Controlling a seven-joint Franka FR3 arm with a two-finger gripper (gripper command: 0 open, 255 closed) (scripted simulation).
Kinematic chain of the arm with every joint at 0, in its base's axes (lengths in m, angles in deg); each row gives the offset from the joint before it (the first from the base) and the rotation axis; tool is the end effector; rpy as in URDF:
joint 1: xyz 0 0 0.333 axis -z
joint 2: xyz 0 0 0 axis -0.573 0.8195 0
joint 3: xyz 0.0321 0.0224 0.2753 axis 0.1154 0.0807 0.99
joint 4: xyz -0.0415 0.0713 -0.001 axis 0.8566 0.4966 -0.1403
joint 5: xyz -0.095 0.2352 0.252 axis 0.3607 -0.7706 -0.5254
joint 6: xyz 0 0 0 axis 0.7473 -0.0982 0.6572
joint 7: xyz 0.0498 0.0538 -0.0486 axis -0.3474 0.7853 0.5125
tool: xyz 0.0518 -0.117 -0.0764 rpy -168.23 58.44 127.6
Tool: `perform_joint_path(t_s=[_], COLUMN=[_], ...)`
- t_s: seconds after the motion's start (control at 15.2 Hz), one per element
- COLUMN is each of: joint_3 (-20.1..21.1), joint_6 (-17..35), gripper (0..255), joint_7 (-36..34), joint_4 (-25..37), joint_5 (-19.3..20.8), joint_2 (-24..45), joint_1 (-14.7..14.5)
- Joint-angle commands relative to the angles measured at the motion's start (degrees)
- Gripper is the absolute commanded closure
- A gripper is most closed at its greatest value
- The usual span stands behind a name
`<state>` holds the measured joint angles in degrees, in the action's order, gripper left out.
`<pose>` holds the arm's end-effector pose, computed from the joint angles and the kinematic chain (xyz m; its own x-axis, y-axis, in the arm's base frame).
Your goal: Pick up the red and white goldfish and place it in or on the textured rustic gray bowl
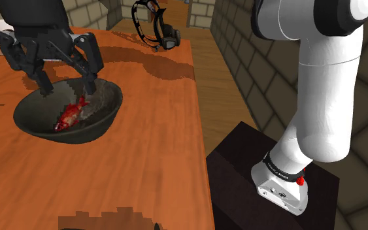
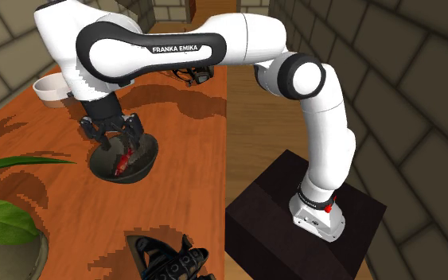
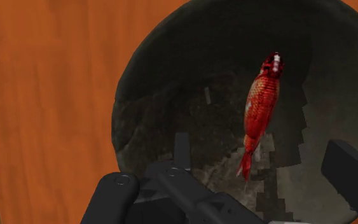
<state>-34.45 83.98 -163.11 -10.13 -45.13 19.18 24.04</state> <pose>0.4004 0.4403 0.5060 0.6548 -0.7511 -0.0840 -0.7469 -0.6601 0.0803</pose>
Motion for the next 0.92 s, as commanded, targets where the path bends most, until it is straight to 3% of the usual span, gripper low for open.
perform_joint_path(t_s=[0.0,0.13,0.4,0.86], joint_3=[0.0,0.0,-1.92,-2.04], joint_6=[0.0,0.0,-11.81,-11.79], gripper=[0,0,0,0], joint_7=[0.0,0.0,0.0,0.03], joint_4=[0.0,0.0,18.35,18.35], joint_5=[0.0,0.0,4.37,4.29], joint_2=[0.0,0.0,5.99,5.95], joint_1=[0.0,0.0,-8.29,-8.34])
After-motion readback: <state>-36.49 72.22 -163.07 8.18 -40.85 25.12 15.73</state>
